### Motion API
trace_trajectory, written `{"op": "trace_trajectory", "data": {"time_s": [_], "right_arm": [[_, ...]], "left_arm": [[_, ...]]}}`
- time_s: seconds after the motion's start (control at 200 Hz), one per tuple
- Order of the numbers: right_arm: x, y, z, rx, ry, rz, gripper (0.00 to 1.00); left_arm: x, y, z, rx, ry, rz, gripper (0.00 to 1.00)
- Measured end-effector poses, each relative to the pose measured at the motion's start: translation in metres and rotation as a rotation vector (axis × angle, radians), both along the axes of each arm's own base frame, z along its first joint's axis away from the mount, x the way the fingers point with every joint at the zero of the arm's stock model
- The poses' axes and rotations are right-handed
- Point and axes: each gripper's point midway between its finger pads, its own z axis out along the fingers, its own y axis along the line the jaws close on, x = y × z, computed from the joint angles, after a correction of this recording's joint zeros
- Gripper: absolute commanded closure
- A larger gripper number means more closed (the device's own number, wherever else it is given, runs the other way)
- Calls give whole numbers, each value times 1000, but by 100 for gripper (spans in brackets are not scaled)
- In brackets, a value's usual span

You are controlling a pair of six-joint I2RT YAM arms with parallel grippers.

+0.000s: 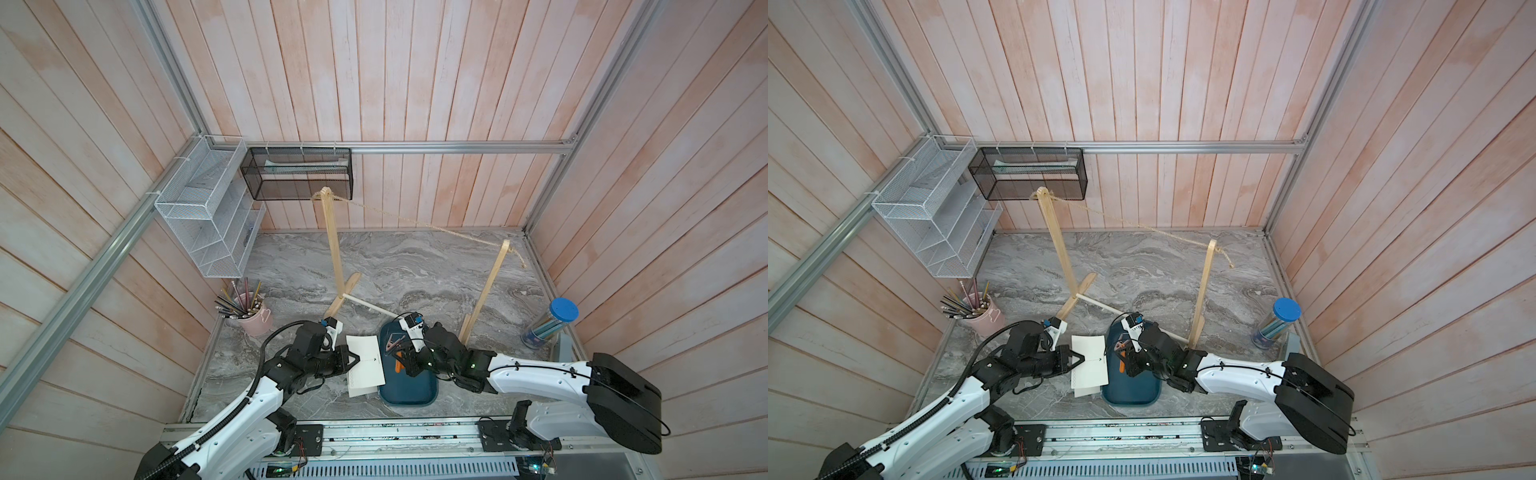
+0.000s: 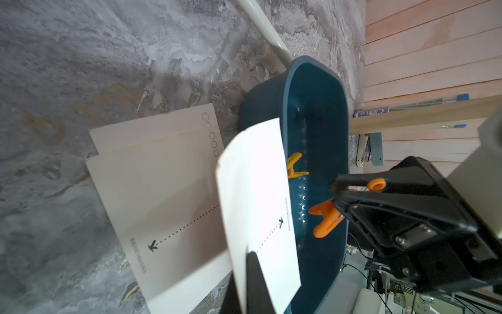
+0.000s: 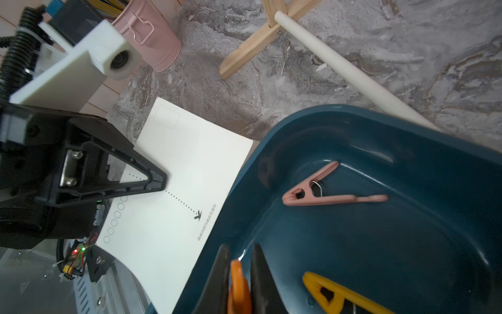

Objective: Remove the postcards from the strings
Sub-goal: Place the clamp in the storage box.

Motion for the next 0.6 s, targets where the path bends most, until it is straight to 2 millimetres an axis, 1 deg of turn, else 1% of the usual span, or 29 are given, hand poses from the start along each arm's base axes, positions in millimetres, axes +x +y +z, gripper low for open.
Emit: {"op": "trace_trajectory", "data": {"time_s": [0.07,0.185,0.255,0.38,0.435,0.485,0.6], "right_arm": [[0,0,-4,-7,8,-3,100],[0,1,-3,-2,9,-5,100],[1,1,-2,4,7,-6,100],[1,2,-1,8,7,-7,100],[1,2,-1,8,7,-7,100],[1,2,-1,8,7,-7,100],[1,2,-1,8,7,-7,100]], "left_arm": [[0,3,-2,26,8,10,100],[1,7,1,46,5,26,100],[2,10,10,47,-14,43,100],[5,15,31,35,-75,78,100],[7,15,36,29,-87,85,100],[7,16,36,34,-83,90,100],[5,18,22,72,-32,92,100]]}}
